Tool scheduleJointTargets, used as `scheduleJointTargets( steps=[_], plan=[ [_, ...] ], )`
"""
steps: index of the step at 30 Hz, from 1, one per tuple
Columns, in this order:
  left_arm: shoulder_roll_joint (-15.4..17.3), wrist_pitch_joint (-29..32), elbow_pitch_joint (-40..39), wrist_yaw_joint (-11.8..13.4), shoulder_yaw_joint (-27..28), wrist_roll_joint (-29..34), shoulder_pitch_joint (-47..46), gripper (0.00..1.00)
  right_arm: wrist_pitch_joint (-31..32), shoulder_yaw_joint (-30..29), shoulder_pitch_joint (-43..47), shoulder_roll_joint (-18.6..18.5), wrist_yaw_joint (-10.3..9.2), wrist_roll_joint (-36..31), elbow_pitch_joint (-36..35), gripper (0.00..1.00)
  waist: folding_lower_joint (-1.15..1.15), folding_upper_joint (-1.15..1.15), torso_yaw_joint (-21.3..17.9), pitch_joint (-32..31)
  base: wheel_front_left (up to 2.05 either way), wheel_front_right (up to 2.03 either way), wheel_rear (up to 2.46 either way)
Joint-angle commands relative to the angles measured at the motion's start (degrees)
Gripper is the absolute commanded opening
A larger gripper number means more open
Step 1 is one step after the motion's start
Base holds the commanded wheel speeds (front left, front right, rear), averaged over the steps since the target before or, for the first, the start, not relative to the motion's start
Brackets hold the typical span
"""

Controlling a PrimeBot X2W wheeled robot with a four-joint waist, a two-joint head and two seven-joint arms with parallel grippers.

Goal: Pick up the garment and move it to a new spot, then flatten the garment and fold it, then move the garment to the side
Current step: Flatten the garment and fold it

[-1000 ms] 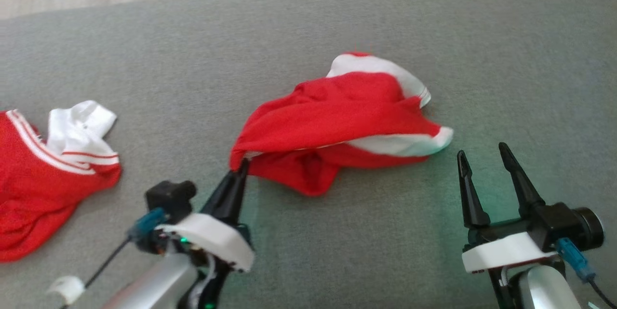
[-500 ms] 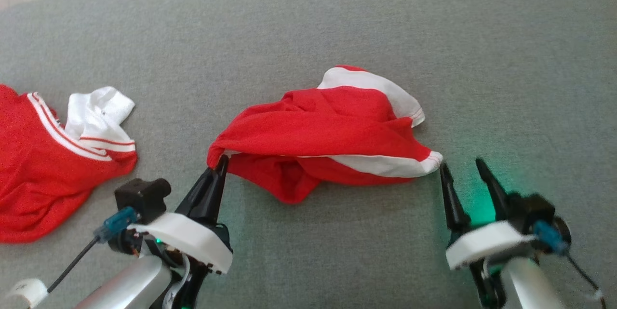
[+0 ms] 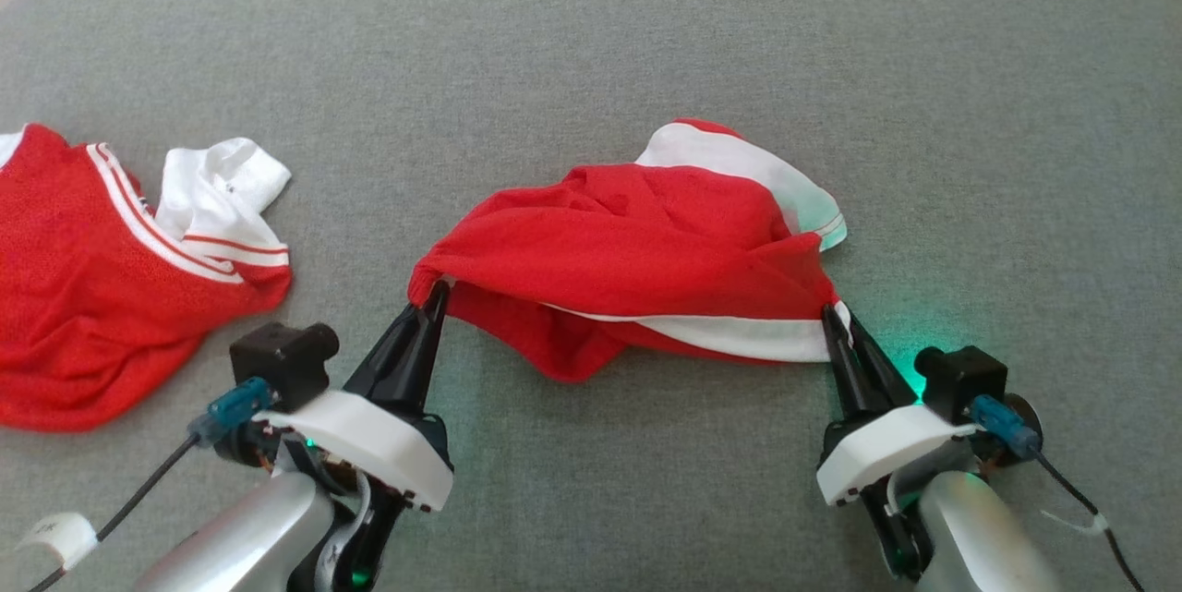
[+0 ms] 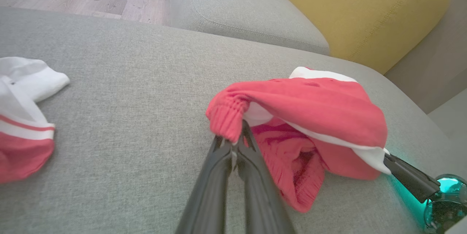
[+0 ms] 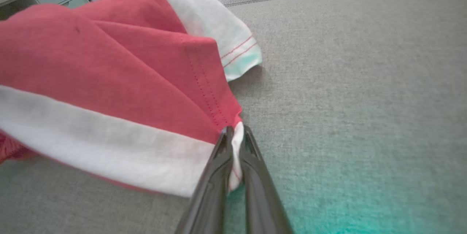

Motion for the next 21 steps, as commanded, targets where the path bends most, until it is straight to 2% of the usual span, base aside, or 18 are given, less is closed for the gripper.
scheduleJointTargets(
  steps=[1, 5, 8, 11, 13, 15, 17, 21],
  plan=[
    [1.4, -0.6, -1.4, 0.5, 2.2, 0.2, -1.9, 0.00, 0.0, 1.6, -0.2, -0.1, 0.42, 0.2, -0.8, 0.00, 0.00, 0.00, -0.2, -0.2, 0.00, 0.00, 0.00],
    [1.9, -1.6, -1.3, 0.0, 2.2, 0.7, -1.7, 0.00, 0.0, 0.8, 0.2, -0.2, 0.42, -0.4, -4.5, 0.00, 0.00, 0.00, -1.2, -1.2, 0.00, 0.00, 0.00],
    [3.2, -1.6, -1.9, -1.5, 1.5, 1.9, -2.3, 0.00, 0.0, -1.0, 0.6, -0.3, 0.42, 0.1, -9.9, 0.00, 0.00, 0.00, -2.6, -2.2, 0.00, 0.00, 0.00],
    [5.9, 0.6, -3.9, -6.1, -0.8, 3.3, -3.8, 0.00, 0.0, -2.9, 0.1, -1.3, 0.42, 1.3, -15.6, 0.00, 0.00, 0.00, -4.5, -3.7, 0.00, 0.00, 0.00],
    [7.5, 2.8, -6.6, -11.2, -2.3, 1.8, -4.6, 0.00, 0.0, -4.7, -0.9, -2.9, 0.42, 2.1, -19.0, 0.00, 0.00, 0.00, -5.7, -4.8, 0.00, 0.00, 0.00],
    [9.2, 5.3, -9.5, -15.1, -2.5, -1.1, -5.3, 0.00, 0.2, -6.5, -2.2, -5.3, 0.42, 2.1, -21.8, 0.00, 0.00, 0.00, -6.8, -5.8, 0.00, 0.00, 0.00],
    [11.1, 7.3, -12.5, -17.2, -1.6, -3.9, -6.6, 0.00, 1.6, -8.5, -3.9, -7.7, 0.42, 2.6, -24.9, 0.00, 0.00, 0.00, -7.5, -6.5, 0.00, 0.00, 0.00],
    [13.4, 9.3, -18.0, -18.9, 2.2, -9.1, -11.1, 0.00, 6.0, -10.9, -7.8, -13.1, 0.42, 4.0, -32.1, 0.00, 0.00, 0.00, -7.9, -6.7, 0.00, 0.00, 0.00]
  ],
)
